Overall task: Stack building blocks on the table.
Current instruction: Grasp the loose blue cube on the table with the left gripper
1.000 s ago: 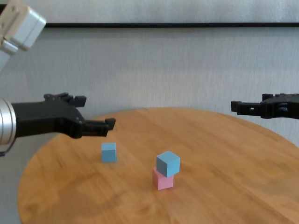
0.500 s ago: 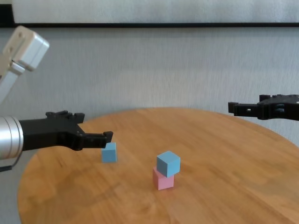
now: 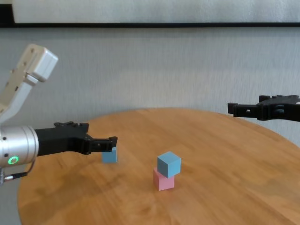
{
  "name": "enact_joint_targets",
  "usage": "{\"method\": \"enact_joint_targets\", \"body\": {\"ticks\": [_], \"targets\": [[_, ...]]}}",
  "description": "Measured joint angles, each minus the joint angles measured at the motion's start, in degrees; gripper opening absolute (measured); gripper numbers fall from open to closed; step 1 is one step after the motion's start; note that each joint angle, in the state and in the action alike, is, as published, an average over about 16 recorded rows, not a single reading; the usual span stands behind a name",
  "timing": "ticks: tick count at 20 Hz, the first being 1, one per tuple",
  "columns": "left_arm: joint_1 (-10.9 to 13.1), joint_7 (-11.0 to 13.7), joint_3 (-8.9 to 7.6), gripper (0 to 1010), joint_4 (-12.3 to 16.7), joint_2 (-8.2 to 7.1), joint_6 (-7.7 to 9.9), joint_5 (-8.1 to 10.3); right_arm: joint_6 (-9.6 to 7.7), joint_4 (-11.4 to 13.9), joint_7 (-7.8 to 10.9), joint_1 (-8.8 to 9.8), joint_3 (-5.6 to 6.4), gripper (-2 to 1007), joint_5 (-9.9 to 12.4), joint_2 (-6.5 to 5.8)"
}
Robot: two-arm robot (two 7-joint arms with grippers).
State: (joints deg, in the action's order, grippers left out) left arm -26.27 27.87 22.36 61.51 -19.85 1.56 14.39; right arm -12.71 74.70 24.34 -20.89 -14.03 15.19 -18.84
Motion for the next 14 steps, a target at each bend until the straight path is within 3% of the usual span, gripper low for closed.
{"method": "enact_joint_targets", "body": {"ticks": [8,14], "targets": [[-3.9,0.4,0.76,1001,-7.0,2.62,-0.67,-0.71,-0.04,0.0,-0.06,-0.03,-0.06,1005,-0.1,0.08],[-5.3,0.5,0.76,1001,-9.5,3.85,-0.87,-0.97,-0.07,0.0,-0.08,-0.04,-0.08,1005,-0.1,0.11]]}}
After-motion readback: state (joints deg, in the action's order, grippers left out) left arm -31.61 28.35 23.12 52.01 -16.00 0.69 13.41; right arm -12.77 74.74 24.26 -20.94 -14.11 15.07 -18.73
